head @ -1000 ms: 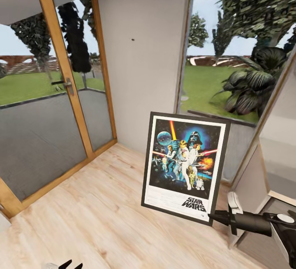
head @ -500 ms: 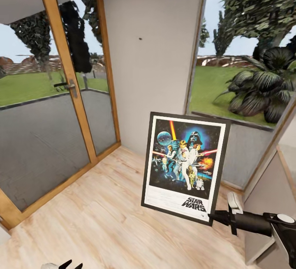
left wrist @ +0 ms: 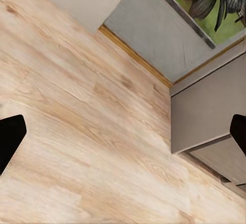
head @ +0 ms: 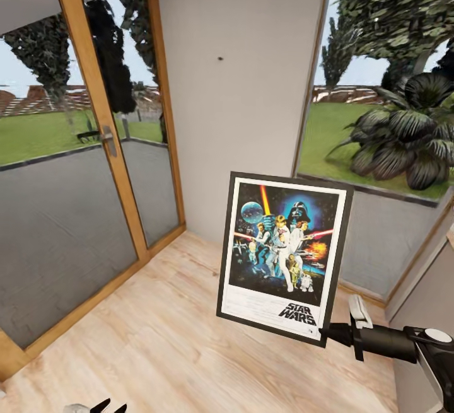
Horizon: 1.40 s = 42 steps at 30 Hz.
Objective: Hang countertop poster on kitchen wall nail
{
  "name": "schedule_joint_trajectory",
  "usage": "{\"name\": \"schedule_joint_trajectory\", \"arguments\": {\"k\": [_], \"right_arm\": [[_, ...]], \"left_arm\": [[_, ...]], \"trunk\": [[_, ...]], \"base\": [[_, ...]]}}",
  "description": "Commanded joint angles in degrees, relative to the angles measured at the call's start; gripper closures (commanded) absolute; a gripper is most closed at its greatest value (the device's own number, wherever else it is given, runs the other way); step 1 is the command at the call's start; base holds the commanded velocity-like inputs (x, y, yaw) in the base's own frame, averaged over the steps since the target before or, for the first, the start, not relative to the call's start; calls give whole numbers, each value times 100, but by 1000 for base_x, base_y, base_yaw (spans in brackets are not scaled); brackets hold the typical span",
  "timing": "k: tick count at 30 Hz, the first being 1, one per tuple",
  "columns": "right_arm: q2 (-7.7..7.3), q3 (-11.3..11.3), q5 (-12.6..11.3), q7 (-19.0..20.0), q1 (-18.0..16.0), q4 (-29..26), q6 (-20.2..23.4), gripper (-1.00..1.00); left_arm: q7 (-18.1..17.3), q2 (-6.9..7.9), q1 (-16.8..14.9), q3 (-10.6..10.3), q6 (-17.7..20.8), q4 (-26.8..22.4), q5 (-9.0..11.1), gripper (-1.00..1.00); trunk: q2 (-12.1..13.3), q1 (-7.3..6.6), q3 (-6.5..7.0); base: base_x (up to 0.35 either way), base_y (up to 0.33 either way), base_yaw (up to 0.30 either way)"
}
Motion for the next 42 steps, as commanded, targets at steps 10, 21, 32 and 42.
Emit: {"name": "schedule_joint_trajectory", "arguments": {"k": [10, 21, 32, 42], "right_arm": [[1, -8, 2, 30, -7, -6, 70, 100], [1, -8, 2, 30, -7, -6, 78, 100], [1, -1, 2, 28, -7, -6, 78, 100], [41, 1, 2, 26, -7, 1, 63, 100]], "left_arm": [[903, -78, 1, -107, -20, -192, 43, -100], [1233, -128, -2, -47, 713, -730, 42, -100], [1233, -94, -2, -26, 739, -713, 46, -100], [1239, -38, -6, -33, 763, -711, 46, -100]], "trunk": [[-12, 7, 27], [-12, 7, 73], [-12, 7, 98], [-12, 7, 99]], "base": [[281, 164, -227], [41, 18, -240], [163, 183, -127], [186, 286, -4]]}}
